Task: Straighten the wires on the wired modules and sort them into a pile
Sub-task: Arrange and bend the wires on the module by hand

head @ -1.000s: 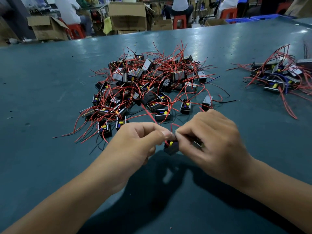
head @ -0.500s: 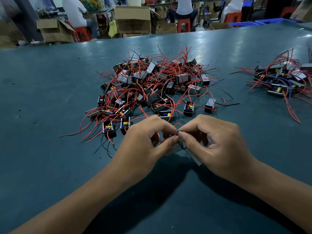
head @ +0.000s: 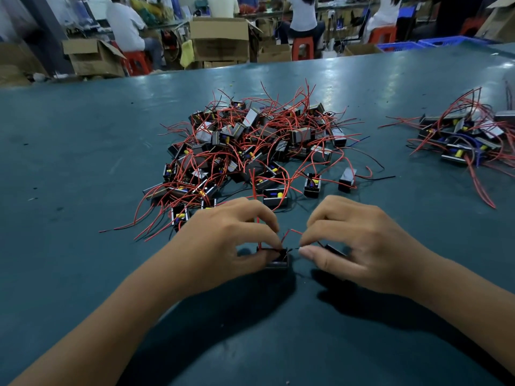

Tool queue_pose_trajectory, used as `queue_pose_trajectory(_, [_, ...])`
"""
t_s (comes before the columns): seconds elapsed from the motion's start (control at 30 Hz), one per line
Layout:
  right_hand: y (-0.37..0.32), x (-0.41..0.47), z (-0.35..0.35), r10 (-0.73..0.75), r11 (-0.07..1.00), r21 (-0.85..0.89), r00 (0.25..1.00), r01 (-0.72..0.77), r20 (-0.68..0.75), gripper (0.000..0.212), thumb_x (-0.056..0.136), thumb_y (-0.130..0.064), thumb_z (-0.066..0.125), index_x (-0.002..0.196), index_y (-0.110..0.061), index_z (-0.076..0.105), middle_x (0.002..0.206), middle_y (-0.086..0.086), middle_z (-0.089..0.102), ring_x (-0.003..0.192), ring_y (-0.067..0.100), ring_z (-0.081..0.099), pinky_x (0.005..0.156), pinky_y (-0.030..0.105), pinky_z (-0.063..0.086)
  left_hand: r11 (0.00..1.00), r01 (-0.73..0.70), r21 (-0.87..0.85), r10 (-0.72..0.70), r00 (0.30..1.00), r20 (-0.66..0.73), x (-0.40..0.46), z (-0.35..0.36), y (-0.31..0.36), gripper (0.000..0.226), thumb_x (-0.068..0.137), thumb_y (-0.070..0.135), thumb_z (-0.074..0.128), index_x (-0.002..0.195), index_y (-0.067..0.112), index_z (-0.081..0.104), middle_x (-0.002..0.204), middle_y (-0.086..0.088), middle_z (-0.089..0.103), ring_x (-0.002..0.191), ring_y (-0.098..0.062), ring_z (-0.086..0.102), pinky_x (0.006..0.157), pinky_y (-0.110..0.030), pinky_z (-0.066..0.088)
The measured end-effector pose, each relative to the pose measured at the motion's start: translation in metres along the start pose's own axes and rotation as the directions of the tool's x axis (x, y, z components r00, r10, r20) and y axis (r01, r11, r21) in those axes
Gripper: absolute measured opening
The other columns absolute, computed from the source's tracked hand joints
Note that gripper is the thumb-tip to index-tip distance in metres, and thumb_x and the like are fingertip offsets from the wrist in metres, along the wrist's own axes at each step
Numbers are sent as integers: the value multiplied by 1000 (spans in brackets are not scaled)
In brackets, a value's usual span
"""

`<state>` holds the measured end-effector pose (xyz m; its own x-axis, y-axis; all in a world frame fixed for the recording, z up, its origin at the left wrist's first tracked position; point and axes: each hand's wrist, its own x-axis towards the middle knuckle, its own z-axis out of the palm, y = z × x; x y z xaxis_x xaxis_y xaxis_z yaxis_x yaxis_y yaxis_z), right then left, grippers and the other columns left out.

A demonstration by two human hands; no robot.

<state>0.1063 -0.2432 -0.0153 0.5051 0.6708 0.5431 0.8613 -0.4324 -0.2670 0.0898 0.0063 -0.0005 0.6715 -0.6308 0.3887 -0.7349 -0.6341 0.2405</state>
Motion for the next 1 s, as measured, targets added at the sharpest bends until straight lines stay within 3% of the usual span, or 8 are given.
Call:
queue_pose_trajectory(0.1, [-2,1,-2,63,997,35,998,-63,6,30,96,-37,56,90,-15,74,95,0,64,91,16,60,79,34,49,995,20,-95,-16,999,41,-2,-6,-7,20,90,37,64,99,27,79,114,13,70,99,-5,67,77,-34,56])
queue_pose_trajectory(0.2, [-4,2,-1,94,995,12,995,-94,29,34,95,-42,54,92,-17,76,102,-2,70,97,14,63,82,36,52,995,27,-94,-22,998,53,-1,-7,-11,15,91,30,69,100,25,80,111,13,72,86,-11,70,67,-30,55])
queue_pose_trajectory(0.3, [-6,4,2,83,996,13,996,-83,21,37,96,-42,54,93,-13,76,99,-4,72,92,16,64,80,36,53,990,42,-134,-35,998,52,0,-5,-9,16,91,29,70,102,23,80,109,12,74,84,11,62,69,-12,46])
queue_pose_trajectory(0.47, [-4,4,1,75,996,40,997,-75,9,34,96,-38,55,96,-11,76,98,-4,72,93,13,63,84,30,51,983,56,-174,-31,989,142,0,6,-6,25,93,24,67,117,25,76,119,14,70,102,-2,68,81,-32,56])
queue_pose_trajectory(0.67, [0,2,0,113,992,57,993,-111,-40,32,97,-34,53,92,-11,76,94,-6,72,89,12,62,79,32,50,992,45,-118,-25,986,163,0,3,-7,35,97,31,51,126,27,70,127,18,65,107,-1,66,82,-30,55])
queue_pose_trajectory(0.8, [5,1,-2,156,986,63,988,-156,-6,25,96,-33,58,95,-12,73,96,-7,71,91,14,61,80,32,49,997,55,-47,-46,985,166,-2,-1,-14,29,97,28,58,123,31,71,123,24,65,99,11,61,74,-19,52])
queue_pose_trajectory(0.93, [12,-1,-15,289,954,66,955,-293,63,28,87,-52,58,103,-29,59,101,-17,60,96,0,53,83,16,40,996,72,-50,-63,986,155,-3,-6,-18,18,93,39,65,108,33,73,120,24,63,88,-6,66,71,-32,54])
queue_pose_trajectory(1.0, [15,-2,-18,296,955,-53,948,-292,117,37,80,-62,59,102,-33,52,98,-22,54,94,-1,48,85,11,33,995,77,-67,-69,991,119,-3,-9,-19,18,90,46,63,92,29,69,113,22,62,82,-8,62,69,-34,53])
